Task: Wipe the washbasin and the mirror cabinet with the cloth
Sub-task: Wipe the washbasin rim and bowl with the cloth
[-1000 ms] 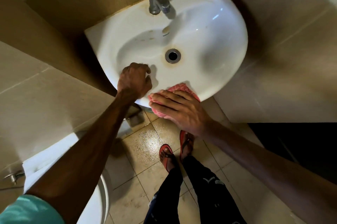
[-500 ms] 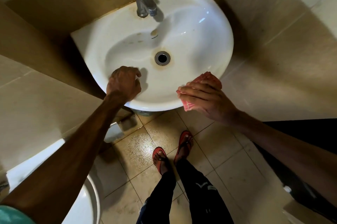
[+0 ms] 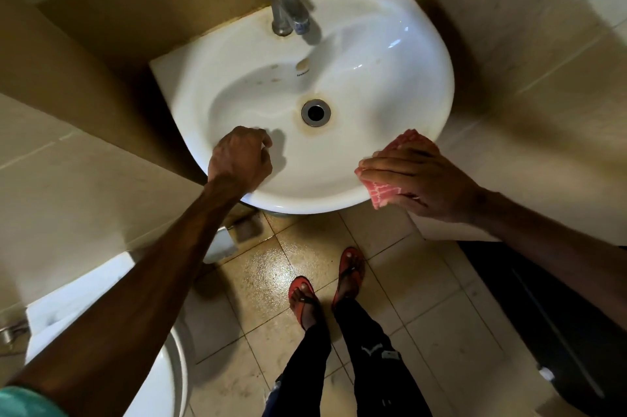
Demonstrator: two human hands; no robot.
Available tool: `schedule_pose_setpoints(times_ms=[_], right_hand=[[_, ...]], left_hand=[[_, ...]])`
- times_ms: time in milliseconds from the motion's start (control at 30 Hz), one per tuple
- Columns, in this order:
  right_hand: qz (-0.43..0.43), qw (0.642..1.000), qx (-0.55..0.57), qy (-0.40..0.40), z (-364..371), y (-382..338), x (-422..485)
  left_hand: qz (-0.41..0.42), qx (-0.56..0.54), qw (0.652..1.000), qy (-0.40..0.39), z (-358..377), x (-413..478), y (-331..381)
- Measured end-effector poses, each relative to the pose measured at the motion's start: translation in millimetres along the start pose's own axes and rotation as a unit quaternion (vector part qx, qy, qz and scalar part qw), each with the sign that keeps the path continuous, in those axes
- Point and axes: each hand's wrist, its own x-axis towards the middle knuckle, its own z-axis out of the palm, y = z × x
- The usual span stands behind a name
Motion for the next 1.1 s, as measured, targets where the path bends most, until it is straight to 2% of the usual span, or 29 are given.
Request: schedule_pose_setpoints(times_ms=[167, 300, 367, 500, 667, 867, 933, 1100], right_hand=[[0.043, 0.998, 0.03, -0.032, -13.4, -11.0, 18.3], [-0.015, 0.999, 0.025, -0.046, -8.2, -2.2, 43.2], [-0.024, 0.989, 0.021, -0.146, -6.6, 1.5, 68.8], [0.067, 0.948, 0.032, -0.309, 13.1, 4.4, 113.8], [0.125, 0.949, 0.038, -0.285, 49.4, 11.7, 156.2], [0.156, 0.972, -0.005, -0.175, 66.9, 9.0, 151.6], [0.143, 0.973, 0.028, -0.179, 67.8, 4.6, 140.8], [0.089, 0.958, 0.057, -0.268, 50.6, 0.7, 143.8]], left_hand=[[-0.001, 0.01, 0.999, -0.036, -0.9, 4.0, -0.1], [0.0, -0.022, 0.995, -0.1, 4.9, 9.3, 8.5], [0.017, -0.02, 0.988, -0.151, 12.7, 12.6, 16.5], [0.04, 0.015, 0.97, -0.24, 23.2, 21.9, 35.1], [0.04, -0.005, 0.974, -0.224, 32.5, 38.4, 40.9], [0.012, -0.076, 0.976, -0.204, 33.2, 41.8, 41.9], [0.0, -0.08, 0.977, -0.197, 34.6, 42.0, 40.7], [-0.012, -0.141, 0.968, -0.206, 39.3, 42.6, 36.3]])
